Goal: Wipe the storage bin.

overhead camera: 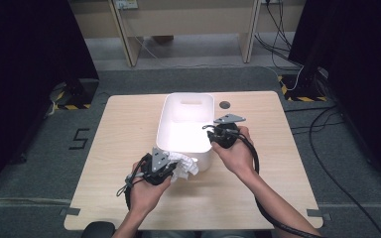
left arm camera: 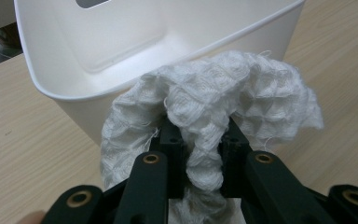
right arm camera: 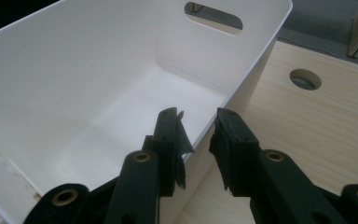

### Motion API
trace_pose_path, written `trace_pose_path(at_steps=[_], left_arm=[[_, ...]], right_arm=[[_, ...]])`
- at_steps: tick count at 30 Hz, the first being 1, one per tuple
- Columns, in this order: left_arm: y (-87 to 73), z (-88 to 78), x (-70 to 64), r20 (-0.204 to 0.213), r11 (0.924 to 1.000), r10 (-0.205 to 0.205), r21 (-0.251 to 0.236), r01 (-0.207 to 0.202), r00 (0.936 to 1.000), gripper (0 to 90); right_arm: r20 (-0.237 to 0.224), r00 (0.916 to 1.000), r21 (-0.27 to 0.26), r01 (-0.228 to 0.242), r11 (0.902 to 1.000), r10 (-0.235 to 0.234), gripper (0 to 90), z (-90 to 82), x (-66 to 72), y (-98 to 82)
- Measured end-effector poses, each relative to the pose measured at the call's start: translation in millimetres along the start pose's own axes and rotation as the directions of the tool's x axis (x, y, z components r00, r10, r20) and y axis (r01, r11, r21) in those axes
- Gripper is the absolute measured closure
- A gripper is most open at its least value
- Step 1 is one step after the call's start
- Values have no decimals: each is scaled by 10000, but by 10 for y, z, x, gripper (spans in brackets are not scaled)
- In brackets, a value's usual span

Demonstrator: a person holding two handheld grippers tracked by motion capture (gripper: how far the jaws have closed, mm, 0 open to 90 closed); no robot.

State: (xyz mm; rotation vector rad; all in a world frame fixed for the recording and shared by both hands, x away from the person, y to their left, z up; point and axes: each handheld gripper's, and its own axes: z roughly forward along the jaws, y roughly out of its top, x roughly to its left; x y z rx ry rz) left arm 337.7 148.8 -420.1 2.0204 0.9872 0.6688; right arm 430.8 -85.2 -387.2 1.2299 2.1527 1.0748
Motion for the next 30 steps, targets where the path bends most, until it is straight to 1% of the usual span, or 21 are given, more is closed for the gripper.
trace_pose_path(at_steps=[2,3,4,5,6,7,9,12,13,15,16,17,19,20,21,23,30], left_arm=[[-5,15,-5,108,10000,-31,-6,31,9999,759],[-7,13,-5,36,10000,1,24,-1,10000,759],[-12,24,-7,118,10000,-33,18,33,9999,759],[-15,28,-10,115,10000,-52,26,51,9999,760],[-18,27,-8,46,10000,20,59,-21,10000,759],[-22,37,-11,117,10000,-9,32,8,9999,759],[-30,40,-13,29,10000,54,83,-54,10000,759],[-42,54,-17,53,9999,37,131,-38,10000,759],[-46,64,-21,134,9999,-33,97,31,9999,759],[-48,67,-22,129,9999,-9,117,8,9999,759],[-48,63,-22,57,9999,5,121,-5,10000,759],[-50,71,-24,128,9999,-33,103,32,9999,759],[-56,78,-29,143,9999,-61,106,60,9999,759],[-58,75,-31,49,9999,-15,158,14,10000,759],[-63,82,-31,41,9998,57,179,-58,10000,759],[-80,106,-42,174,9997,-12,240,8,9998,759],[-106,146,-56,208,9995,-44,323,37,9998,759]], right_arm=[[-14,10000,1,-9,10000,9,710,0,1,0],[-16,10000,1,-6,10000,6,710,0,2,1],[-6,10000,2,1,10000,-1,710,0,2,1],[-10,10000,-3,7,10000,-7,710,0,1,1],[-11,10000,-5,-1,10000,1,710,0,2,1],[-23,10000,-7,-6,10000,6,710,1,2,1],[-23,10000,-8,-10,10000,10,710,1,2,0],[-22,10000,-12,4,10000,-4,710,0,2,0],[-16,10000,-22,4,10000,-4,710,1,3,0],[-23,10000,-14,17,10000,-17,710,0,2,0],[-20,10000,-12,8,10000,-8,710,0,3,0],[-22,10000,-14,19,10000,-19,710,0,3,0],[-21,10000,-13,19,10000,-19,710,0,3,0],[-22,10000,-13,18,10000,-19,710,0,3,0],[-21,10000,-14,21,10000,-21,710,0,3,0],[-24,10000,-16,23,10000,-23,710,0,3,0],[-24,10000,-18,33,10000,-33,710,0,4,0]])
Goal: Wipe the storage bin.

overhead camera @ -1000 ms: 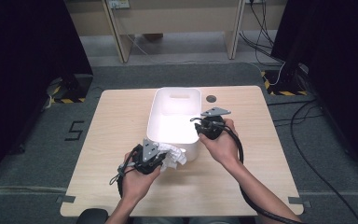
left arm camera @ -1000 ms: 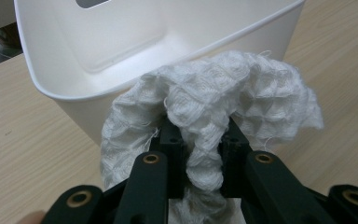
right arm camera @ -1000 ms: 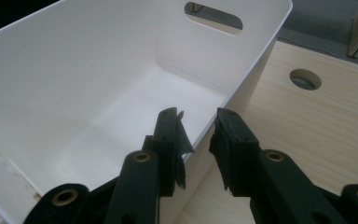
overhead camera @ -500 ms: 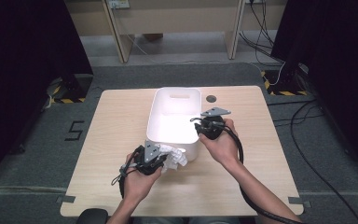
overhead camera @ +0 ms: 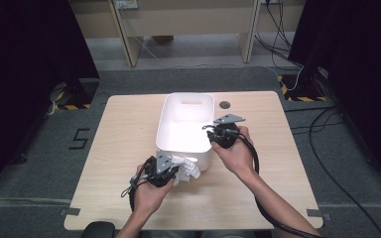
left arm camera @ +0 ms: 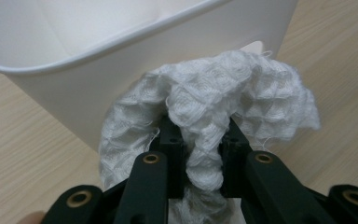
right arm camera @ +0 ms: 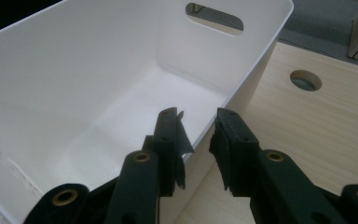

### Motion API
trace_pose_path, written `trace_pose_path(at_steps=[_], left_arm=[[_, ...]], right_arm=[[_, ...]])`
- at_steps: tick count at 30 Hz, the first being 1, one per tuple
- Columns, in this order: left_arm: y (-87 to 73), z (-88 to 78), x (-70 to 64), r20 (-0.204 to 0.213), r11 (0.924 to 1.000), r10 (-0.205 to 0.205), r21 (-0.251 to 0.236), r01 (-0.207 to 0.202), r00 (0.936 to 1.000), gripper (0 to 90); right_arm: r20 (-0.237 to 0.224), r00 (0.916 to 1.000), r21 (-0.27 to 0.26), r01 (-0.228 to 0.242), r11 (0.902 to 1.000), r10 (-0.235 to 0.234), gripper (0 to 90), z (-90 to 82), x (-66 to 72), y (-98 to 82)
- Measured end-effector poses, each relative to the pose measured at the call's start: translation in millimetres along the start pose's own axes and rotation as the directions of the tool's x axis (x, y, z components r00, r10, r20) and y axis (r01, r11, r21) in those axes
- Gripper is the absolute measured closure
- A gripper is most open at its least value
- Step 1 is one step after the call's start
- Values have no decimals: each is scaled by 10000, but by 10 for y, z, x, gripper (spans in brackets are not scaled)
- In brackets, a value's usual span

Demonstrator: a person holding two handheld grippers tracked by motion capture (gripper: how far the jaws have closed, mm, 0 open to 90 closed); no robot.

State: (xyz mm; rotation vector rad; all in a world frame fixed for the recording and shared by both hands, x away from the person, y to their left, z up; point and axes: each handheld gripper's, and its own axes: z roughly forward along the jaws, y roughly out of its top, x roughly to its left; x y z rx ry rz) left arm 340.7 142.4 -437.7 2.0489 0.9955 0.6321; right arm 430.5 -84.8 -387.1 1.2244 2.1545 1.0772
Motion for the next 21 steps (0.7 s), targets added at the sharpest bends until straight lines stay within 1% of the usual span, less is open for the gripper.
trace_pose_path(at_steps=[9,15,21], left_arm=[[-37,54,-16,38,9998,81,194,-82,10000,759],[-65,97,-26,110,9997,29,241,-31,9999,759],[-86,124,-33,139,9993,90,350,-95,9999,759]], right_arm=[[11,10000,-27,23,10000,-23,711,-3,1,-1],[-6,10000,-10,27,10000,-27,711,-7,1,-2],[-11,10000,-5,30,10000,-30,711,-8,1,-1]])
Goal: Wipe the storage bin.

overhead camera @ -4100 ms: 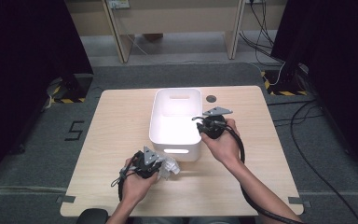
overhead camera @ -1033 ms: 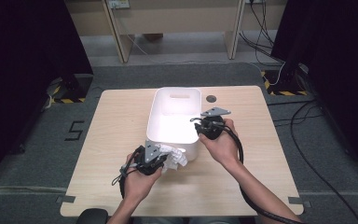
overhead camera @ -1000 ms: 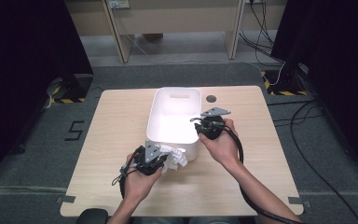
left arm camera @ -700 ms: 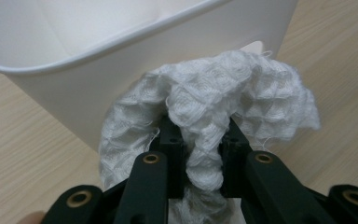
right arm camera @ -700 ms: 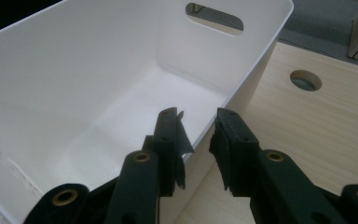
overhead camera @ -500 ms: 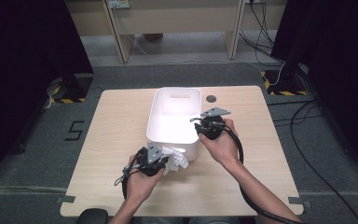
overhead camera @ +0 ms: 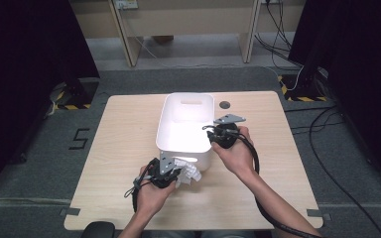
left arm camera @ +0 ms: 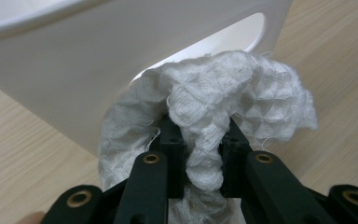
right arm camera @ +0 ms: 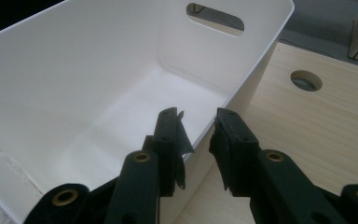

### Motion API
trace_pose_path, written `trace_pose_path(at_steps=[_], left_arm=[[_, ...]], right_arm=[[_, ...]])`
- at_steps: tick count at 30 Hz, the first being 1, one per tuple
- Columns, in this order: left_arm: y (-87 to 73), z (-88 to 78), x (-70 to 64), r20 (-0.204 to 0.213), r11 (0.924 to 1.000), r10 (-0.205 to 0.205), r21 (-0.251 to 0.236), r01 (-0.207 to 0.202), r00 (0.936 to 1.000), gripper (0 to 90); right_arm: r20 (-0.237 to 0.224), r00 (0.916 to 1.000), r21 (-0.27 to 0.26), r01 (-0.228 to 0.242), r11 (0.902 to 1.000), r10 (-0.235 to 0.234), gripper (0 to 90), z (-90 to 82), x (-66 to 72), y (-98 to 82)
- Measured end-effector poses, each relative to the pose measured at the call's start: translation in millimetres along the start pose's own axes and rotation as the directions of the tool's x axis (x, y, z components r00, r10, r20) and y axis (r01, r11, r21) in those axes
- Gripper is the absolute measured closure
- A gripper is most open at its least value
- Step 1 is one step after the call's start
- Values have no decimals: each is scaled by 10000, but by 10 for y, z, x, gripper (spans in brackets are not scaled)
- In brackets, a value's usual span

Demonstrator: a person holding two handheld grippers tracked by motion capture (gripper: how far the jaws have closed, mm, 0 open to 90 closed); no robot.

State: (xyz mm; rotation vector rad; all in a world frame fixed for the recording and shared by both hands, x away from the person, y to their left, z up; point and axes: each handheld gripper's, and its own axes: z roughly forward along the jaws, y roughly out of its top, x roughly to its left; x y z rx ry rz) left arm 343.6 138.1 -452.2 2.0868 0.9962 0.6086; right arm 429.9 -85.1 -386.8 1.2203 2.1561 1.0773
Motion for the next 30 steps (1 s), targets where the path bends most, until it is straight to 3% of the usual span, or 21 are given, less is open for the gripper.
trace_pose_path(at_steps=[12,23,30], left_arm=[[-88,119,-5,77,9994,-64,332,61,10000,759],[-138,188,2,-18,9993,137,337,-136,9999,759],[-163,232,28,-23,9995,28,324,-28,10000,760]], right_arm=[[5,10000,-1,13,10000,-13,711,0,1,2],[6,10000,-24,-27,10000,27,710,3,14,2],[16,10000,-67,-27,10000,27,706,6,18,1]])
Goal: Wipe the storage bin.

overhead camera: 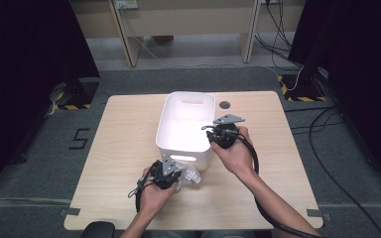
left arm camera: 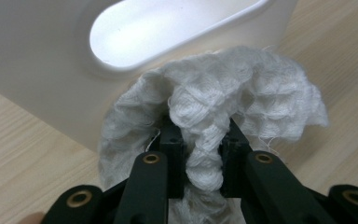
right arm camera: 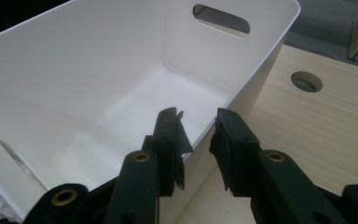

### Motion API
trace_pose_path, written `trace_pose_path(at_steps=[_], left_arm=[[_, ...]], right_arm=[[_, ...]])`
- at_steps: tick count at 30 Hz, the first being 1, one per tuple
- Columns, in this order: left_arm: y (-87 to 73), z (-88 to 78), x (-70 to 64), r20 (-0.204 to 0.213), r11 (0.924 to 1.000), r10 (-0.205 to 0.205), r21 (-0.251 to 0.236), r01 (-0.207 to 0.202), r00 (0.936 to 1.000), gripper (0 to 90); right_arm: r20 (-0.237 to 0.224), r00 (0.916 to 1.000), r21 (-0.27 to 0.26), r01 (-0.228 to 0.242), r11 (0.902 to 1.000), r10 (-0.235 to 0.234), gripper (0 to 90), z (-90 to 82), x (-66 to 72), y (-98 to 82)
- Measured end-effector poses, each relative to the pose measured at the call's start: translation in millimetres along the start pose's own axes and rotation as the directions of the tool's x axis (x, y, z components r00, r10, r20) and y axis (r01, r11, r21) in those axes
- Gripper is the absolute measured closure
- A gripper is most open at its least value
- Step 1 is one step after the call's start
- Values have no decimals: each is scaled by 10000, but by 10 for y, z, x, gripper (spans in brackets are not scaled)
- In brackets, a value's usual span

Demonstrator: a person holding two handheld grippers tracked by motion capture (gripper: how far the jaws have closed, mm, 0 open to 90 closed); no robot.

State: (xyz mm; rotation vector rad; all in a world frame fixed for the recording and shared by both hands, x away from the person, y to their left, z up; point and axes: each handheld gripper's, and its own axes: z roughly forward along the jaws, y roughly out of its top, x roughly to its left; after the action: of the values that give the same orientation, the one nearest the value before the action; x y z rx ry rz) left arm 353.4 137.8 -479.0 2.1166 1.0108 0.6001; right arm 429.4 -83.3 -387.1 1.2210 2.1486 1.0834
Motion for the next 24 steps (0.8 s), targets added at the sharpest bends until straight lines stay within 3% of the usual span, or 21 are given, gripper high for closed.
trace_pose_path(at_steps=[13,24], left_arm=[[53,-18,-37,181,9999,-85,-134,87,9998,760],[93,-58,-82,133,9980,-123,-624,132,9998,761]], right_arm=[[-10,10000,-4,1,10000,-1,706,1,3,1],[-4,10000,-71,-32,10000,32,706,5,2,-4]])
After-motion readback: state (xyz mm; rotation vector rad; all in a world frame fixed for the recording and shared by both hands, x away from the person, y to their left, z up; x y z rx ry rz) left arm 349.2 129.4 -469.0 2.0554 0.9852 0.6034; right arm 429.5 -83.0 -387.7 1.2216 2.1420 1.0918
